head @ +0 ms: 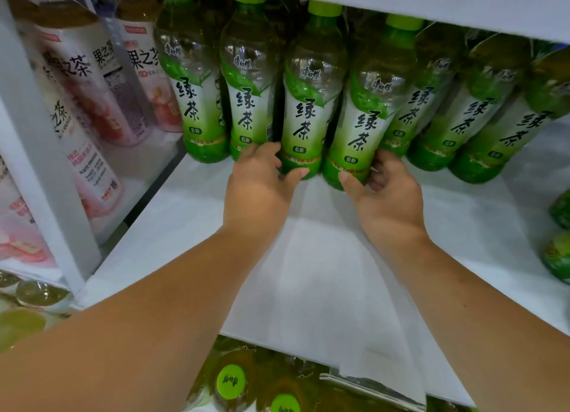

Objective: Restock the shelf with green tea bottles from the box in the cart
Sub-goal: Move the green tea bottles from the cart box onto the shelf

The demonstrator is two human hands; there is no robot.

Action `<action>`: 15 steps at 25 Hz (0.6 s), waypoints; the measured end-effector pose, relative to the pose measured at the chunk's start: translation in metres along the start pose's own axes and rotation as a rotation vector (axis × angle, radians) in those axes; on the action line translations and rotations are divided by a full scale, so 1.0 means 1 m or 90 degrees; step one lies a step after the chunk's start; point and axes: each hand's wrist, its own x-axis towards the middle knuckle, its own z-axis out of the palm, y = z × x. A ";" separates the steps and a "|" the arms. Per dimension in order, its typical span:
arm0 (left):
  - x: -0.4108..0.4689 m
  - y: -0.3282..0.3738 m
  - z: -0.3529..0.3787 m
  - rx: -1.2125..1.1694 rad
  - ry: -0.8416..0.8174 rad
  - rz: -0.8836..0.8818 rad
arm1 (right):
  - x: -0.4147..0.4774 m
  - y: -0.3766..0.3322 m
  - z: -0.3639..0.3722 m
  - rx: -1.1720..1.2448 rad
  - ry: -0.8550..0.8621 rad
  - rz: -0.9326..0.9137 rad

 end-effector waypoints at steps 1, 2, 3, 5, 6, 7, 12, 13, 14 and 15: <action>0.001 -0.001 0.001 -0.011 0.005 -0.010 | 0.001 0.000 0.000 0.006 0.000 0.000; 0.002 -0.001 0.002 -0.014 0.007 -0.017 | 0.002 0.000 0.000 0.009 0.001 -0.001; 0.003 -0.001 0.003 -0.013 0.007 -0.024 | 0.002 -0.001 0.000 0.009 0.002 -0.002; 0.004 -0.001 0.003 -0.015 0.006 -0.035 | 0.002 -0.002 0.001 0.000 -0.003 -0.006; 0.005 -0.001 0.003 -0.018 0.008 -0.039 | 0.002 -0.003 0.001 -0.005 -0.007 -0.008; 0.005 -0.001 0.003 -0.018 0.009 -0.042 | 0.001 -0.004 0.001 -0.010 -0.009 -0.007; 0.006 0.000 0.002 0.015 -0.021 -0.041 | 0.000 -0.008 0.001 -0.026 -0.008 0.003; 0.006 0.001 0.002 0.028 -0.028 -0.035 | 0.000 -0.009 0.001 -0.035 -0.005 0.004; 0.005 0.002 0.001 0.042 -0.034 -0.024 | -0.001 -0.010 0.000 -0.045 0.003 0.005; 0.005 0.002 0.001 0.054 -0.039 -0.010 | -0.002 -0.010 -0.001 -0.056 0.012 0.005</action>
